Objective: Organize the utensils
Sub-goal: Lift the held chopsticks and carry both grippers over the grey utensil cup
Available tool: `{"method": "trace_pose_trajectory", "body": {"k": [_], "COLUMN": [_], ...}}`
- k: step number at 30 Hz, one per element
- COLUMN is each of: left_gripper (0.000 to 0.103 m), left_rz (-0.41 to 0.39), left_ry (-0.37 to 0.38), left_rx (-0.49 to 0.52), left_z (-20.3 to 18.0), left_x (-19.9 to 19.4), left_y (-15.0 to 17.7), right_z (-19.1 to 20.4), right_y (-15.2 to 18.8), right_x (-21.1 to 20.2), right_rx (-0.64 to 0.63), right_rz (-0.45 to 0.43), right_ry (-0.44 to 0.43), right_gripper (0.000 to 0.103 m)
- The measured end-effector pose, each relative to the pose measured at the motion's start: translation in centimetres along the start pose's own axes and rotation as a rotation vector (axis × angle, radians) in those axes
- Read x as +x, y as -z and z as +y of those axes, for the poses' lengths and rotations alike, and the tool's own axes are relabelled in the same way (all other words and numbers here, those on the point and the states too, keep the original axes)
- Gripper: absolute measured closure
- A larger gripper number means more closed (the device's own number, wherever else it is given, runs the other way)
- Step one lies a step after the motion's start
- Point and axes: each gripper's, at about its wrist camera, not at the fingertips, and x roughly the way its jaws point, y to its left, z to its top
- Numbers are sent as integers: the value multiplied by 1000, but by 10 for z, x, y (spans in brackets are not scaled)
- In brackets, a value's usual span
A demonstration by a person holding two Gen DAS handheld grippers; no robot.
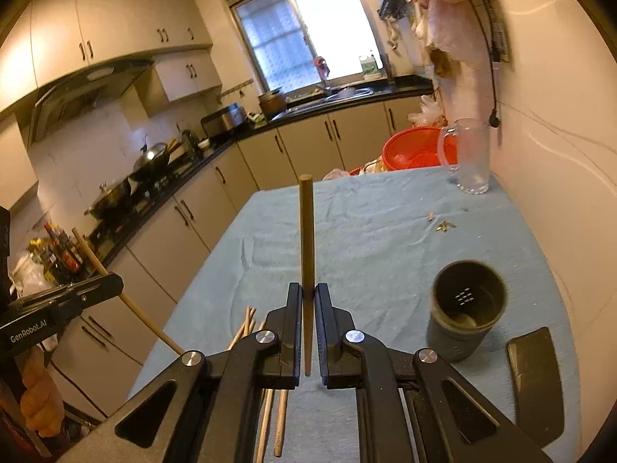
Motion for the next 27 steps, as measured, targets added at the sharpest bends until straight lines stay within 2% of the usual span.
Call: {"method": "trace_pose_trajectory", "body": {"k": [16,22,27], "left_gripper": [97,97,97], "left_rz": [-23,-45,-56], "left_ry": [133,191,235], "left_rx": [64,75,73], "left_z": [-90,-120,-143], "left_x": [15,20,33], "left_y": [-53,-79,-99], "right_z": [-71,-90,-106], "right_y": [-50,-65,-73], "right_x": [-91,-106,-102], "right_rx": [107,132,150], "right_rz": [-169,-210,-213], "right_ry": [59,83,100], "right_gripper": [96,96,96]}}
